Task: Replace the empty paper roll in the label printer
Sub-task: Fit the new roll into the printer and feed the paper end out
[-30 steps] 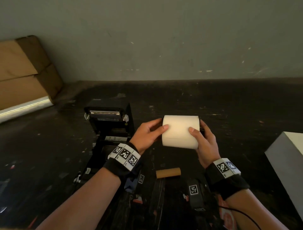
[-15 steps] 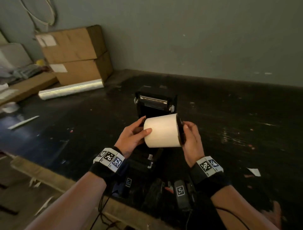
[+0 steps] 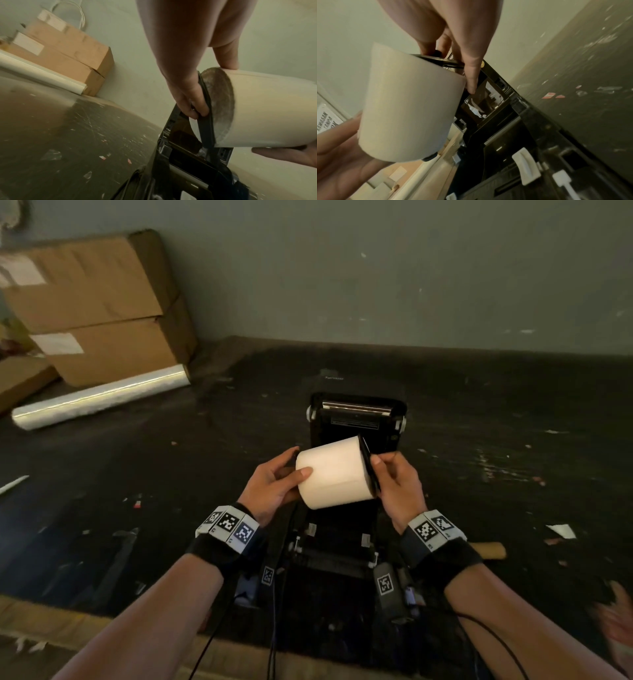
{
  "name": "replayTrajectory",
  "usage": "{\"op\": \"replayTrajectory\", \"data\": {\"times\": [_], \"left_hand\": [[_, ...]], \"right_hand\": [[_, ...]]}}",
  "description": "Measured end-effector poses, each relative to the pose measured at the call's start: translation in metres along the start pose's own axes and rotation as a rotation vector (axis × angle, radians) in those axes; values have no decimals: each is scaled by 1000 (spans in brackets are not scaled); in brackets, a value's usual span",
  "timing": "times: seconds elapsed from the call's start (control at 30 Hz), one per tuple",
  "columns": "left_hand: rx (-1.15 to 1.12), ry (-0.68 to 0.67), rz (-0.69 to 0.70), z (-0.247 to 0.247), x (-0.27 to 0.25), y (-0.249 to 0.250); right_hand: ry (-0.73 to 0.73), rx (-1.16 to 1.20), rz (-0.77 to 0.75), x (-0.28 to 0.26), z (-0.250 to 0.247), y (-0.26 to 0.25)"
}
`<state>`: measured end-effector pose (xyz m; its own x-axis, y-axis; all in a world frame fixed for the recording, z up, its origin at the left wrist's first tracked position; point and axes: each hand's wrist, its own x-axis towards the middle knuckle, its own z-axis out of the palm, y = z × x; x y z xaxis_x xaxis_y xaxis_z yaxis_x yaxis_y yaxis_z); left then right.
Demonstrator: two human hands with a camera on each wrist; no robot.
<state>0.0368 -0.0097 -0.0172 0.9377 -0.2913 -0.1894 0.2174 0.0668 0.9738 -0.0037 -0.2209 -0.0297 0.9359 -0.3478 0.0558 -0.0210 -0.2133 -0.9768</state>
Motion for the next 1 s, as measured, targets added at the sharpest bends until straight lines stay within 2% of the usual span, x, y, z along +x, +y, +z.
{"op": "replayTrajectory", "data": {"times": [0.23,0.47,0.67,0.83,1.0], "left_hand": [[-8,-89,-9,0,26,-3],[16,-102,-20,-2,36,-12],[58,-111,20,2,43,-16],[176,-178,68,6,48,-17],[356,-248,106,-1,59,-20]], "right_hand": [[-3,12,6,4,-5,15],[13,-101,29,16,-8,39],[-41,-22,93,25,-12,33],[-175,-234,78,35,-29,42],[-237,-446,10,36,-30,47]]}}
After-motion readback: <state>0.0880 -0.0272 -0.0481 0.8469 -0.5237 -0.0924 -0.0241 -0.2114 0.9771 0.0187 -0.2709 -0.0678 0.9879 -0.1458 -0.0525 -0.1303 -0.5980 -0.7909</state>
